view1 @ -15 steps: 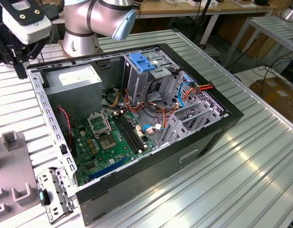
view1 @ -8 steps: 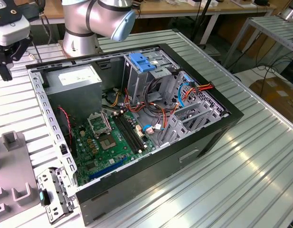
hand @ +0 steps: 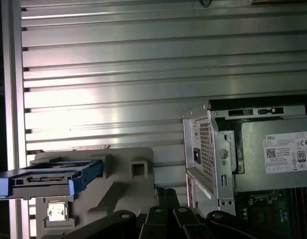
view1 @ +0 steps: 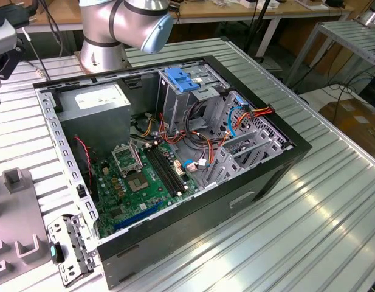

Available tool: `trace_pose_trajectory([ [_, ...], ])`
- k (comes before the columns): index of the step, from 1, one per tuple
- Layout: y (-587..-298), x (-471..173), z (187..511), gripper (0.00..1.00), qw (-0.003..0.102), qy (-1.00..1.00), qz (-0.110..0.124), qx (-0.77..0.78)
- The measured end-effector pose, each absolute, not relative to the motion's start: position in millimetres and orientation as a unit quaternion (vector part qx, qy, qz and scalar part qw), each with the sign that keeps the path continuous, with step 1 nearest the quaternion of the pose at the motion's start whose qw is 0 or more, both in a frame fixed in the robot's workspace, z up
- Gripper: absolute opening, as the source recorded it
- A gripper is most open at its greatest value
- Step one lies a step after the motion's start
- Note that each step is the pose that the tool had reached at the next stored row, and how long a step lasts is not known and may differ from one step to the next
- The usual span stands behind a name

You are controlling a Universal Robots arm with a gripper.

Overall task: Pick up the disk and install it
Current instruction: 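Reach for the disk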

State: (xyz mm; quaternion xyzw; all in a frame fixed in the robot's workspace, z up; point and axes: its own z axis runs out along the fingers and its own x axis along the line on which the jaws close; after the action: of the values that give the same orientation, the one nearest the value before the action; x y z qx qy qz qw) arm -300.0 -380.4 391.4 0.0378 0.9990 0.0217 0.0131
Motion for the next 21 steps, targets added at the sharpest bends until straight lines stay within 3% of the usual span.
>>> trace_pose_trajectory([
  [21, -377, -350, 391, 0.11, 0.013, 0.999, 0.022, 0.038],
])
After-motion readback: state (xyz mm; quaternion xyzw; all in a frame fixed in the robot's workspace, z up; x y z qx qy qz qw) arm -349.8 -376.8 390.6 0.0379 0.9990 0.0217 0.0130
